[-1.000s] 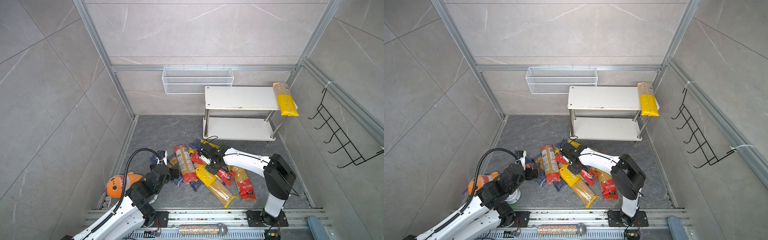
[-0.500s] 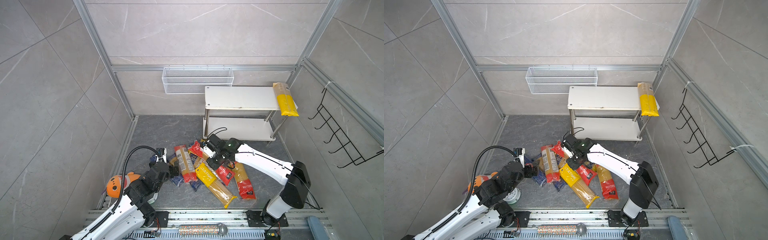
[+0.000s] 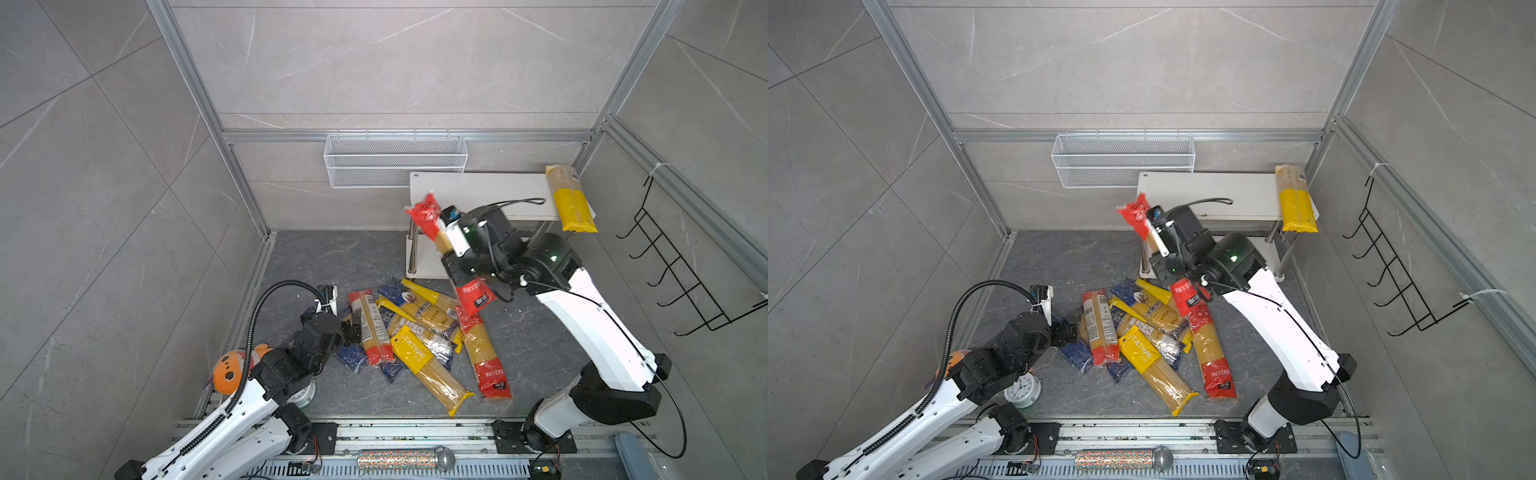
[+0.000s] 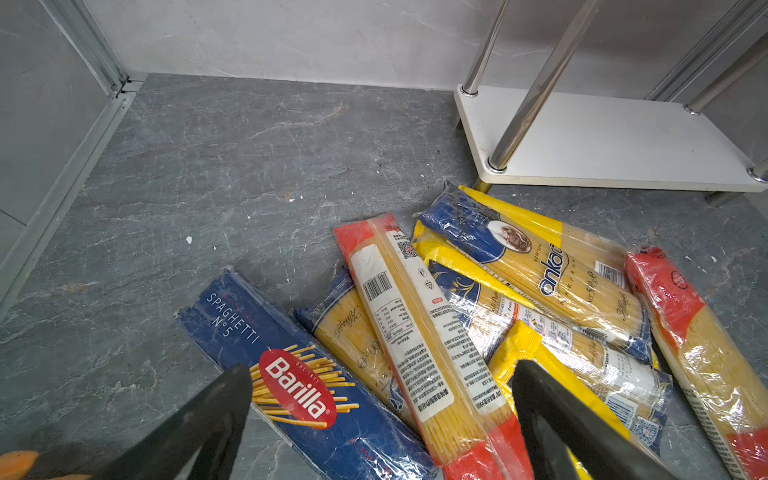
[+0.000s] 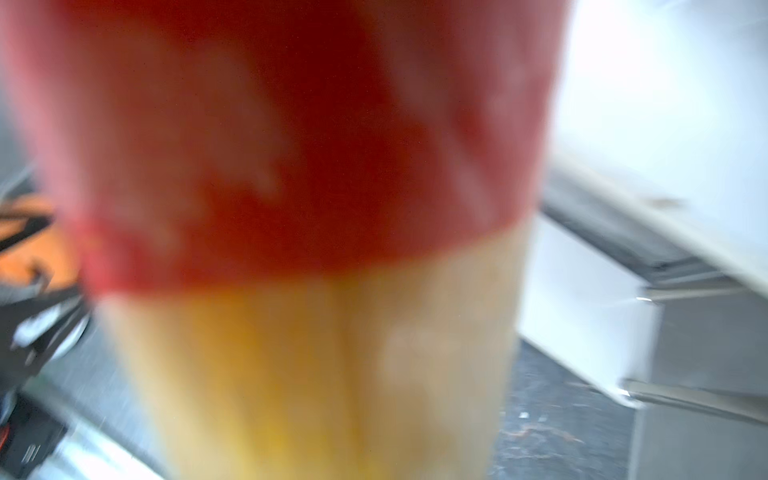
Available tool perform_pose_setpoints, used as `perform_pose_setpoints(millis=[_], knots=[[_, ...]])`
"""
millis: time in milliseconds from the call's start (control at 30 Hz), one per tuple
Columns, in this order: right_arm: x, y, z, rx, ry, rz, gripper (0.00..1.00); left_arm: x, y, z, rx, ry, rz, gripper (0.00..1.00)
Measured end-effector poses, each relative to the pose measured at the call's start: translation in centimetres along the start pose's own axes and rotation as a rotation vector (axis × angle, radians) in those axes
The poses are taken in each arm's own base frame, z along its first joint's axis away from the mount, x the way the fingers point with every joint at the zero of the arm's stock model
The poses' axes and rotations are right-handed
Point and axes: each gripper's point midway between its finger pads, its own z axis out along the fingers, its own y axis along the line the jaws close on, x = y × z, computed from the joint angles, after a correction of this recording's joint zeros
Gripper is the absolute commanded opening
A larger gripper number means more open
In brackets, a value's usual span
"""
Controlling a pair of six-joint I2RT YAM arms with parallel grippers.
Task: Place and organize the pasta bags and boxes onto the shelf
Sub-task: 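Lift the red-banded bag with the right gripper up over the shelf top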
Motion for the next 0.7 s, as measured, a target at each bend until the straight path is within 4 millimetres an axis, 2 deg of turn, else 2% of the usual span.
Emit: perform_pose_setpoints(millis=[167,333,467,533,700], knots=[[-3.7,-9.5,-1.2,0.243,-0.092,0.133,0.00,-0.5,-0.6,0.4,0.004,0.006,0.020,1.00],[-5.8,-15.4,0.5,0.393,-0.122,0.169,0.00,-0.8,-0.9,0.9,0.003,0.007,0.035,1.00],[-5.9,-19.1,3.3,0.474,-0.101,0.176,0.00,-0.7,-1.3,1.6,0.000,0.015,0.047,1.00],[-5.8,-21.5,4.7,0.518,-0.098,0.201,0.00,-0.5,-1.5,2.1,-0.004,0.025,0.057,1.00],[-4.5,-27.4,6.9,0.605,-0.083,0.273,0.00,-0.5,-2.0,2.9,-0.010,0.041,0.076,1.00]])
